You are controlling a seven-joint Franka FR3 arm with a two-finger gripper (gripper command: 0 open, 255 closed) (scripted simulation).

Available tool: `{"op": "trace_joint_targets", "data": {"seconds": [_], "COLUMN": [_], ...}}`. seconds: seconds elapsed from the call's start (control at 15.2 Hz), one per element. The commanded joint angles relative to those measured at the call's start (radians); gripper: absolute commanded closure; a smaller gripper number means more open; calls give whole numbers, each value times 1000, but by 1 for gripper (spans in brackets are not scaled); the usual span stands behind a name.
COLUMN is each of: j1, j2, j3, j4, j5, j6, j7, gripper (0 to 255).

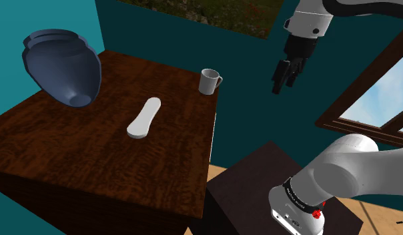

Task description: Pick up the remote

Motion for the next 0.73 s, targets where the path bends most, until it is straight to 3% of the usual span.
{"op": "trace_joint_targets", "data": {"seconds": [0.0,0.66], "j1": [0,6], "j2": [0,133], "j3": [0,234], "j4": [0,-25], "j5": [0,180], "j6": [0,221], "j7": [0,373], "gripper": [0,0]}}
